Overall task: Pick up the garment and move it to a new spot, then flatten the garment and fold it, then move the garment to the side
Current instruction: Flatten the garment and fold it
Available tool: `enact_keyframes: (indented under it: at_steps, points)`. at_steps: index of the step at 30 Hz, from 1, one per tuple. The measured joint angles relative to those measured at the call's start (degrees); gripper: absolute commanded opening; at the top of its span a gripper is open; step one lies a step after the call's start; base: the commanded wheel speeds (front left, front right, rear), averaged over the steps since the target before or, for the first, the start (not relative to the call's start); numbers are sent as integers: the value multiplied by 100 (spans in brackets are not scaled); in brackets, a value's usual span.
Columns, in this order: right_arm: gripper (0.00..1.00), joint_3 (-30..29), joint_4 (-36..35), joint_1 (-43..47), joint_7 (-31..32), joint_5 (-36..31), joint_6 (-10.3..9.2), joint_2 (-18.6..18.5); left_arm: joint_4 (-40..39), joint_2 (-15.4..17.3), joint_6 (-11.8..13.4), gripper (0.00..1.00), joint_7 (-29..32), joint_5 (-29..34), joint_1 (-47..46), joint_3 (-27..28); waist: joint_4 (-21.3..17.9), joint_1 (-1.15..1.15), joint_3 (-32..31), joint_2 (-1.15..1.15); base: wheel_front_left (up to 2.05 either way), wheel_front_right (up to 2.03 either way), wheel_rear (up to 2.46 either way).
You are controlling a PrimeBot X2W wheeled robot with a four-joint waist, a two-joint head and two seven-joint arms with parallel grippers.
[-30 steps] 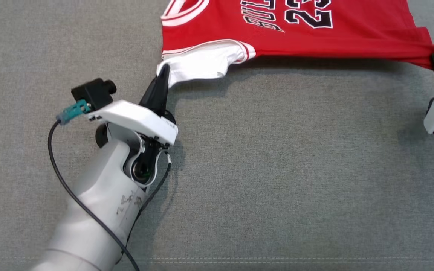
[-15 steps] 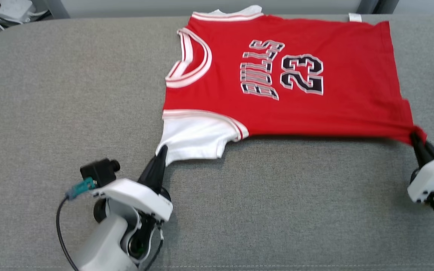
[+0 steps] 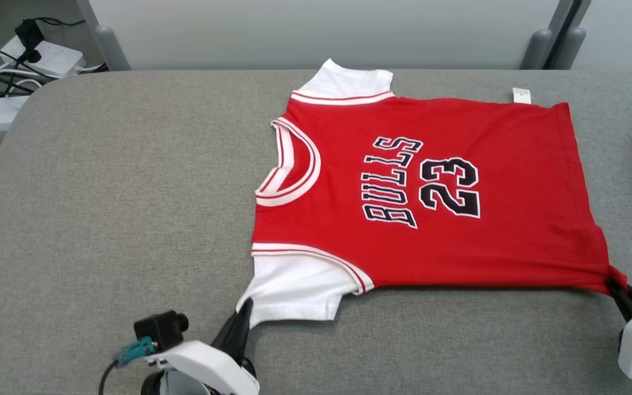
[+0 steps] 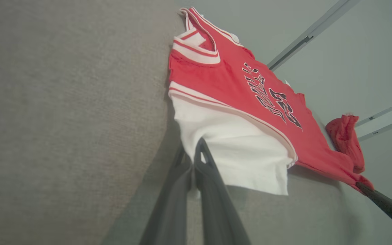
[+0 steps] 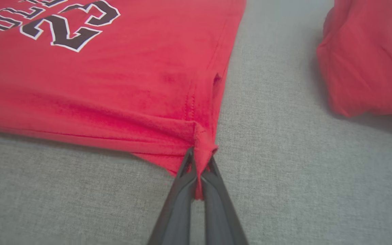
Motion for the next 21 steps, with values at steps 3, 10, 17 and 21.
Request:
enact_keyframes:
  at_steps: [3, 10, 17, 21]
  points:
    - [0, 3, 125, 57, -91, -138, 0, 5, -318, 101, 182, 0, 207, 0, 285, -109, 30, 0, -63, 0, 0, 0, 0]
    - [0, -188, 140, 527, -98, 190, 0, 104, -794, 252, 388, 0, 519, -144, 803, -140, 62, 0, -59, 0, 0, 0, 0]
    - [0, -283, 149, 611, -141, 246, 0, 191, -733, 272, 416, 0, 584, -162, 822, -175, 64, 0, -7, 0, 0, 0, 0]
    - [100, -487, 258, 612, -141, 226, 0, 231, -573, 244, 411, 13, 845, -241, 812, -220, 62, 0, -3, 0, 0, 0, 0]
